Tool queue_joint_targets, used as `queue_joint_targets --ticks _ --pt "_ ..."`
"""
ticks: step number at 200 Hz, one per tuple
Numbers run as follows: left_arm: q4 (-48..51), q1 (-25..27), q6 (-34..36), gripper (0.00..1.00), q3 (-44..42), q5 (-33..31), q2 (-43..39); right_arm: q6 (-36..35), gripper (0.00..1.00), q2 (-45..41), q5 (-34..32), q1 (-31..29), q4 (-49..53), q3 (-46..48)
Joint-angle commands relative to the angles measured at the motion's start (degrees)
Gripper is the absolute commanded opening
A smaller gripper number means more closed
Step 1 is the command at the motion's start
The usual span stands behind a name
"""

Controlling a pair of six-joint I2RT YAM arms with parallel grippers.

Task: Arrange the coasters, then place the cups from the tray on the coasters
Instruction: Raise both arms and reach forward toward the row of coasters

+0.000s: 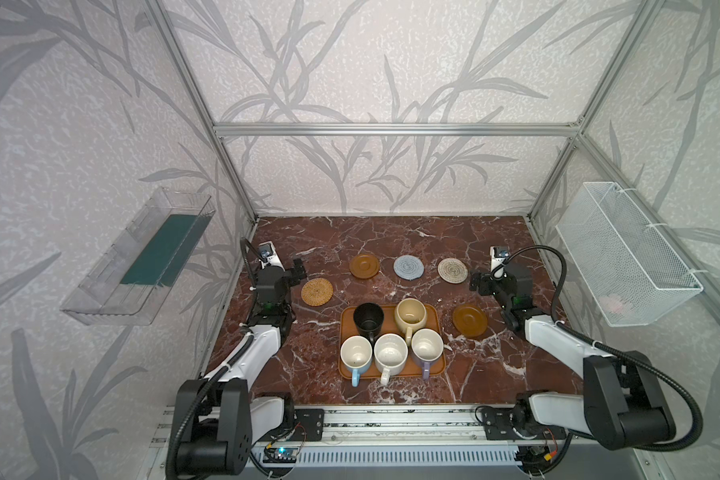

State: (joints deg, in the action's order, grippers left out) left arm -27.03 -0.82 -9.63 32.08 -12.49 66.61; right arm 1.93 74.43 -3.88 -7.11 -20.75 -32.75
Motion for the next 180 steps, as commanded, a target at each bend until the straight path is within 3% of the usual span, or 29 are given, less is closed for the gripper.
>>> queue_joint_targets --ticks 1,22,35,56,70,85,104,118,137,180 --pt "12.97 0.11 -7.55 0.99 3.53 2.64 -1.95 1.49 0.99 -1.92 2.91 0.07 12.94 -3.94" --pt "20.92 0.06 -14.97 0.99 6.88 4.24 -3.63 2.88 0.99 -5.36 3.41 0.08 16.44 -5.13" --pt "21.38 0.09 -15.86 0.99 7.46 9.84 -4.6 4.2 0.99 -7.25 3.47 0.08 16.48 -5.22" --pt "20.88 -0.27 -23.73 0.99 8.33 16.52 -5.39 5.08 0.99 -8.91 5.11 -0.18 16.4 -6.55" --pt "18.97 -0.31 -23.12 0.99 8.74 22.13 -5.26 6.0 0.99 -9.54 6.54 -0.44 18.27 -8.37" --pt "16.82 -0.3 -24.06 0.99 8.78 23.73 -4.88 6.41 0.99 -10.71 7.39 -1.25 18.47 -9.33" --pt "23.72 -0.32 -24.98 0.99 13.4 25.75 -1.06 5.05 0.99 -11.43 3.14 -4.24 18.48 -10.02" --pt "23.39 -0.09 -25.38 0.99 14.03 28.9 0.42 3.61 0.99 -10.35 2.66 -6.39 20.54 -11.81" --pt "23.05 0.29 -28.16 0.99 13.27 29.21 0.83 2.91 0.99 -9.22 1.43 -9.47 22.61 -13.97" --pt "29.33 1.99 -24.54 0.99 14.21 29.37 1.28 6.33 0.99 -7.9 2.31 -13.03 23.73 -16.38"
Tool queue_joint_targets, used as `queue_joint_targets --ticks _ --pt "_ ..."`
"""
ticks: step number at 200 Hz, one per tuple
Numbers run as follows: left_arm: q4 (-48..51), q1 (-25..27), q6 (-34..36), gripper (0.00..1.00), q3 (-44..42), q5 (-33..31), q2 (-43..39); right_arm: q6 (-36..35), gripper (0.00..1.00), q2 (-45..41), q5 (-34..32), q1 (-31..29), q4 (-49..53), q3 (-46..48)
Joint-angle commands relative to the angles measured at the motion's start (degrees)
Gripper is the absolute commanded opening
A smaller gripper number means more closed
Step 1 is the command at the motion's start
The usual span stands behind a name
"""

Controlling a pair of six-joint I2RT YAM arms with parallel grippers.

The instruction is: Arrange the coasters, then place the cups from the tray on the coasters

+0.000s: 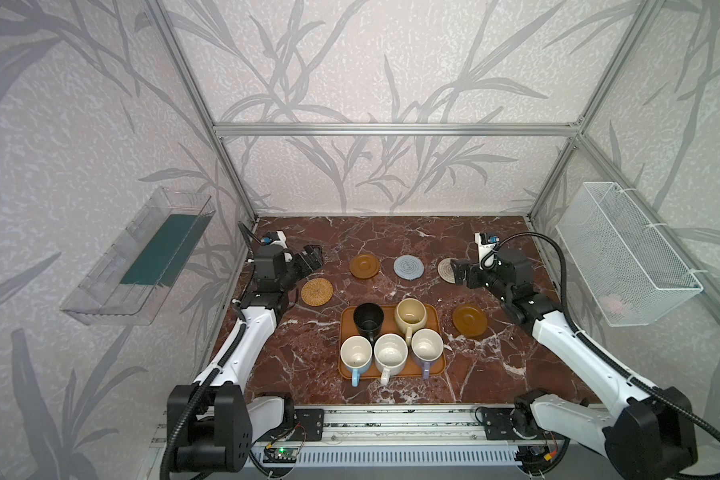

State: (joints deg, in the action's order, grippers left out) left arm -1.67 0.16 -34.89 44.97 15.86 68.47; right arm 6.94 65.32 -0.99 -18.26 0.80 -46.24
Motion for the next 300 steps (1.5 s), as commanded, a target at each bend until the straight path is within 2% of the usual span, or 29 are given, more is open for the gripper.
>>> queue_joint_targets --ticks 1,15,25,44,72,98,146,164,202,222,240,276,300 --pt "3.97 1.03 0.81 0.99 1.24 0.89 -0.64 1.32 0.99 1.35 -0.67 -2.01 2.18 -2.98" --pt "6.32 1.06 0.87 0.99 1.05 -3.42 -0.4 1.88 0.99 3.36 -1.26 -4.0 1.53 -3.78" --pt "12.33 0.94 2.63 0.99 3.49 -5.77 1.24 2.26 0.99 5.51 -0.78 -5.6 1.23 -4.73" --pt "20.4 1.12 4.11 0.99 7.46 -5.85 5.41 2.33 0.99 9.81 -0.55 -9.01 1.13 -7.23" --pt "27.35 2.19 4.96 0.98 10.98 -5.93 11.22 2.79 0.99 15.82 -1.3 -13.19 2.91 -11.9" --pt "34.15 3.69 7.11 0.95 15.01 -8.44 17.34 3.09 0.99 19.53 -3.03 -16.21 4.84 -15.97" --pt "36.96 7.02 9.3 0.87 19.22 -10.2 25.72 3.63 0.99 22.92 -0.33 -17.25 6.82 -20.4" --pt "38.68 8.72 10.29 0.83 20.71 -13.87 27.57 4.26 0.99 22.47 -0.76 -17.27 7.36 -20.9" --pt "39.71 9.02 9.93 0.78 22.41 -15.68 31.96 5.02 0.99 21.09 0.94 -17.25 8.65 -21.74" --pt "38.31 8.98 11.09 0.77 23.84 -14.39 34.52 4.71 0.99 20.92 2.13 -17.25 9.28 -21.97" --pt "41.32 9.06 11.09 0.77 27.69 -14.98 37.64 4.69 0.99 20.89 2.31 -17.27 9.33 -22.01" --pt "39.48 9.15 11.33 0.75 28.2 -14.14 39.81 2.78 0.99 20.86 2.9 -17.16 10.36 -22.3" --pt "38.91 9.16 11.63 0.74 28.59 -13.07 41.49 0.05 0.99 21.47 6.88 -17.16 12.01 -22.98"
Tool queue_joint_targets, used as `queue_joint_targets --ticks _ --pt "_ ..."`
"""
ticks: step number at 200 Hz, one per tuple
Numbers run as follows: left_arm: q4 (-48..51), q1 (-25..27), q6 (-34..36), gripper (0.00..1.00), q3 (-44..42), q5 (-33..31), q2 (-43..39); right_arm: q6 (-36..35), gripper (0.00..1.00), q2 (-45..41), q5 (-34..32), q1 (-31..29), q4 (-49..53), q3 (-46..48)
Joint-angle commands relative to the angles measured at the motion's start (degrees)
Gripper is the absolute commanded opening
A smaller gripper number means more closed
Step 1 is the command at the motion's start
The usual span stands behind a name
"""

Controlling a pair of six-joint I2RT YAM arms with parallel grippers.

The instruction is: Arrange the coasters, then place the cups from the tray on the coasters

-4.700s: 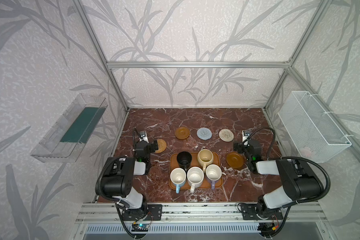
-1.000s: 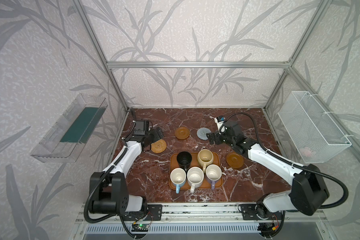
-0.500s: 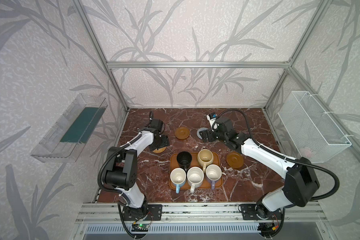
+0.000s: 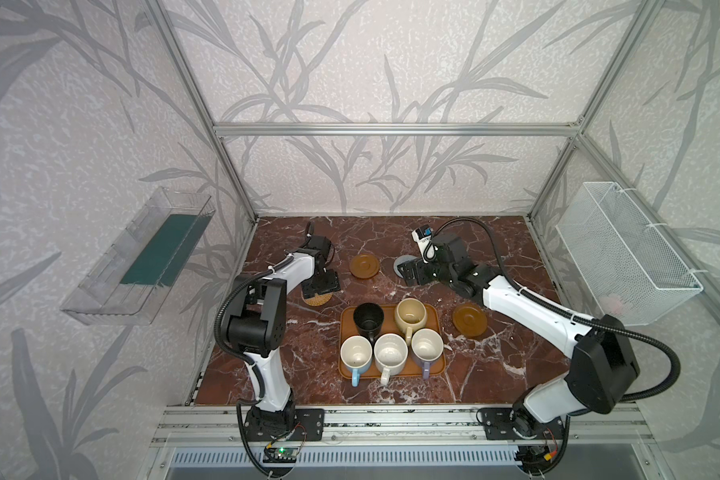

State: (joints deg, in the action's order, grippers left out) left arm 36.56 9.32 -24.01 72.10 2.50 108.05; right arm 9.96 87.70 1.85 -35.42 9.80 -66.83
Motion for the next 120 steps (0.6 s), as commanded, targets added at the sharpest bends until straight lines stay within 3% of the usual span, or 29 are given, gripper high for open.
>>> queue_joint_targets --ticks 1,120 --pt "0.61 0.0 0.73 0.74 1.47 0.39 1.95 -3.08 0.99 -0.84 4.3 0.0 3.06 -2.41" --pt "-0.32 0.52 0.99 0.62 10.77 5.17 10.24 -3.06 0.99 -0.25 2.65 -0.05 5.13 -3.14"
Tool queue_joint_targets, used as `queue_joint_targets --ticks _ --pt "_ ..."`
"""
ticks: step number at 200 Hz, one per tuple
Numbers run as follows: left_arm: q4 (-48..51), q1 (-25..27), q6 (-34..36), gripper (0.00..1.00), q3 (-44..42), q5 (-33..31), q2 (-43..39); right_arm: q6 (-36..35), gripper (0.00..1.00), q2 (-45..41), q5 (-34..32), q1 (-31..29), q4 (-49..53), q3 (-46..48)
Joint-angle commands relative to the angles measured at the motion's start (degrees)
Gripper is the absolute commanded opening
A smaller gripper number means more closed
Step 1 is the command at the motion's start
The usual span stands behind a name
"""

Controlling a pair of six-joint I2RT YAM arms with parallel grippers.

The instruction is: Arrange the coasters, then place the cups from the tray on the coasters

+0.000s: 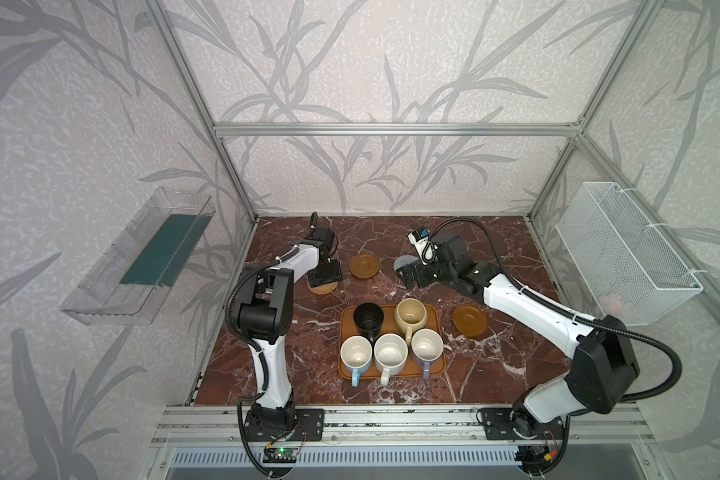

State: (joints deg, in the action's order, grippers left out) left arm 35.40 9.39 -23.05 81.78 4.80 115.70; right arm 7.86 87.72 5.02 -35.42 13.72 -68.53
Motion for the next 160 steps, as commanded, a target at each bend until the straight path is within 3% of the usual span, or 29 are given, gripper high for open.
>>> queue_joint_targets --ticks 1,44,105,160 --pt "0.91 0.46 0.03 0.62 1.14 2.82 2.59 -0.94 0.99 -0.27 -0.53 -0.02 1.22 -1.43" --pt "2.66 0.24 -0.13 0.58 2.34 2.01 2.61 -0.69 0.99 0.43 -1.0 -0.01 1.82 -2.26" --pt "3.94 0.19 -1.38 0.7 4.19 0.96 -0.37 -0.03 0.99 -0.25 -0.95 0.0 1.4 -2.09" --pt "3.43 0.29 -0.15 0.86 1.16 0.31 -15.43 0.46 0.99 -5.62 -5.3 -0.03 -0.58 0.5"
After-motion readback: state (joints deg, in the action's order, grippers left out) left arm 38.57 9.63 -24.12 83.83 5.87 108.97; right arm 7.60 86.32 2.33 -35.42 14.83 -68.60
